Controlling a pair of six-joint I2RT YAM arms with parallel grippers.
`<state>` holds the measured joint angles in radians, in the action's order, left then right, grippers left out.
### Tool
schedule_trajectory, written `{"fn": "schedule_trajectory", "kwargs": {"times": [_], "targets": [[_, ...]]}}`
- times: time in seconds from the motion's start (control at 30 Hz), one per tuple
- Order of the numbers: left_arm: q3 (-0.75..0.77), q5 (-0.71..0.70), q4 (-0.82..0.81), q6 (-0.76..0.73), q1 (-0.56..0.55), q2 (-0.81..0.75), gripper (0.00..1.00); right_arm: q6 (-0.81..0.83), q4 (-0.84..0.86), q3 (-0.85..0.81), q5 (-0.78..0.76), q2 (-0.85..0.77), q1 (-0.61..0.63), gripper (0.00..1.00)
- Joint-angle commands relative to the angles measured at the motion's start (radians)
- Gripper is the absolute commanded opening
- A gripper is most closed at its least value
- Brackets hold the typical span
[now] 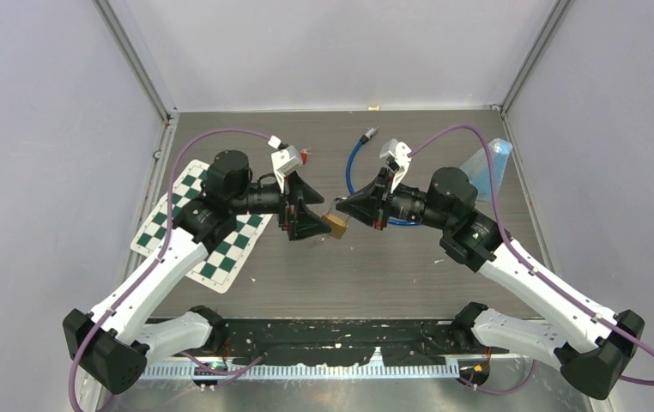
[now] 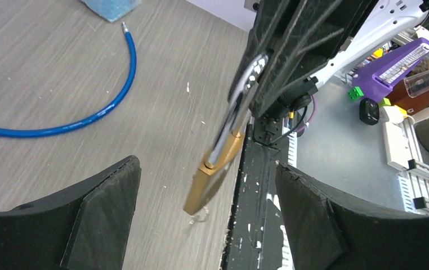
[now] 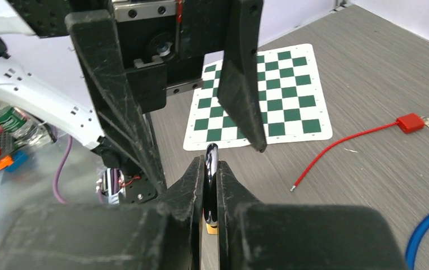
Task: Lock with the key
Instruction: Lock the lock.
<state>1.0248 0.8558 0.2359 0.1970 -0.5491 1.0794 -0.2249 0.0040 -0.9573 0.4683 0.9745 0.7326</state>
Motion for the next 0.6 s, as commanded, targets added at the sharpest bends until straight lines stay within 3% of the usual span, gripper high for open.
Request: {"fn": "schedule_trajectory", "kwargs": {"times": [0.0,0.17,0.37,0.57], "targets": [[0.054,0.027,0.001,-0.051,0.005,0.009,0.86,0.002,0.133,-0.058,0.100,-0.052,-0.001,0.05],[0.066,0.199,0.020,-0.067,0.005,0.040,0.76,-0.010,0.178,-0.056,0.159,-0.067,-0.001,0.05],[0.069,0.269,0.007,-0.064,0.005,0.044,0.69,-0.021,0.208,-0.081,0.206,-0.031,-0.001,0.05],[0.056,0.266,-0.042,-0.015,0.005,0.055,0.47,-0.048,0.264,-0.094,0.226,0.021,-0.001,0.05]]}}
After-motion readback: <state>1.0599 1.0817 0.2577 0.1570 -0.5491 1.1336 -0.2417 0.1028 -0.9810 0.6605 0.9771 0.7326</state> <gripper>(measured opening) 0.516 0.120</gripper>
